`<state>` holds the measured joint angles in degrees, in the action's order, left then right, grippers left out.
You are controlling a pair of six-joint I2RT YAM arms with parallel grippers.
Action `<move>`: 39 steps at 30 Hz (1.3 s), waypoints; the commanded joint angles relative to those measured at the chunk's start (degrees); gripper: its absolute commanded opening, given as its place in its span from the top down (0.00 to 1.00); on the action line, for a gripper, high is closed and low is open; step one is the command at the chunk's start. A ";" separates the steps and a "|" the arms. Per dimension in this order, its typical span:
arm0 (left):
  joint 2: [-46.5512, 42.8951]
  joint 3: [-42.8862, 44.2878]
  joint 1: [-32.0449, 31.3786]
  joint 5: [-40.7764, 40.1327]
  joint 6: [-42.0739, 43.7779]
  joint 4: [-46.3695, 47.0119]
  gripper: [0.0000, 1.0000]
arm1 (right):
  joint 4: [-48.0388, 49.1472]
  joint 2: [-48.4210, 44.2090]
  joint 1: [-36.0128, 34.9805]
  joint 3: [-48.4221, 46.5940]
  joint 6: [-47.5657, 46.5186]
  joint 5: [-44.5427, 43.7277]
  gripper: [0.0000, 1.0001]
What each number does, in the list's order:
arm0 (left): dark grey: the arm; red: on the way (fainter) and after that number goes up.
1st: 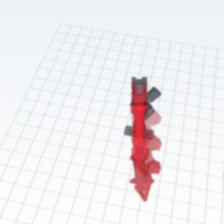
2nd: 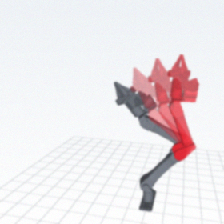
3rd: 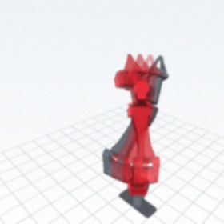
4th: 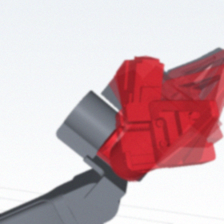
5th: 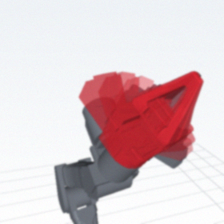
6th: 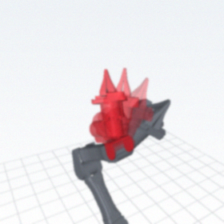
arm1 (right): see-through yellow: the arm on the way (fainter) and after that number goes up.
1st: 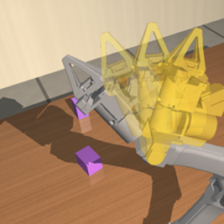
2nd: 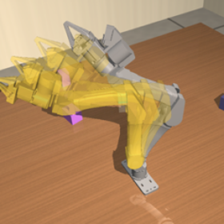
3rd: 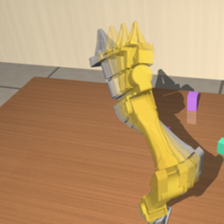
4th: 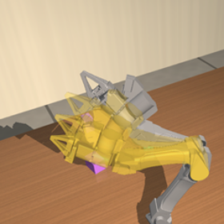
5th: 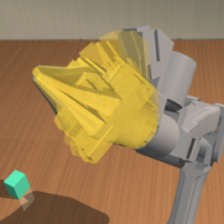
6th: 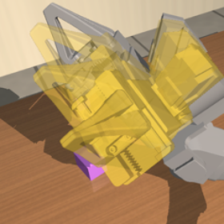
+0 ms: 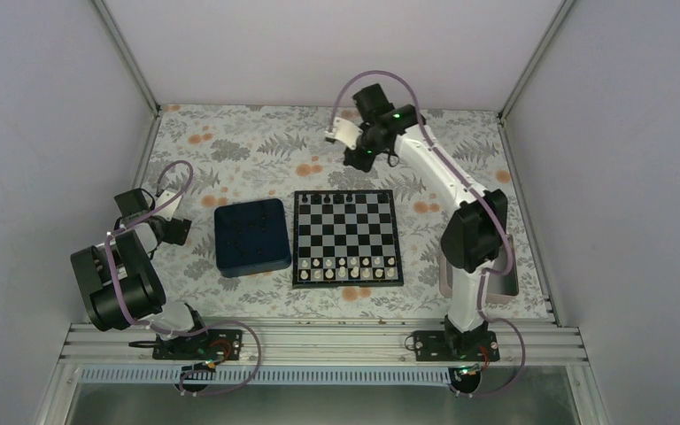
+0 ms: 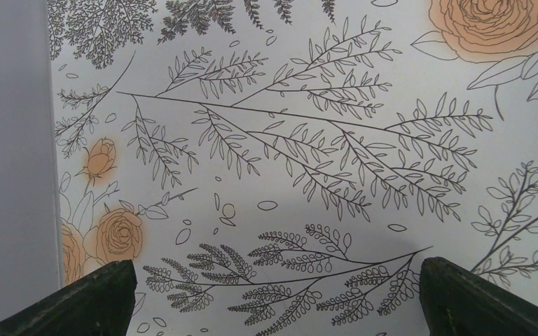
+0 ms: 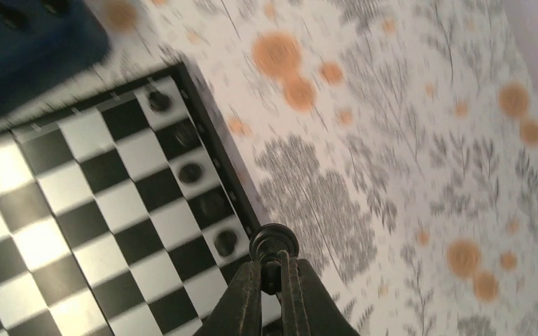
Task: Set up the chess pieces on the board
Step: Place the chess piece on the chessboard.
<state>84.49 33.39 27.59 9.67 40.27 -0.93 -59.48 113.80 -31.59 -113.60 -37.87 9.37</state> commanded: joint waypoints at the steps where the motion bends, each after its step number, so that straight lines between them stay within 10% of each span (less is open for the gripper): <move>1: 0.09 -0.39 0.34 0.88 0.54 0.14 0.00 | 1.20 -1.71 3.74 7.10 -0.92 1.00 0.96; 39: 0.10 -0.25 0.33 1.26 0.49 -0.28 0.00 | 7.07 7.48 7.86 17.05 -2.14 3.61 0.96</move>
<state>84.49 33.39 27.59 9.67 40.27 -0.93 -53.08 120.20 -24.36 -96.60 -39.35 11.94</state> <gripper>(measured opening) 0.999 0.051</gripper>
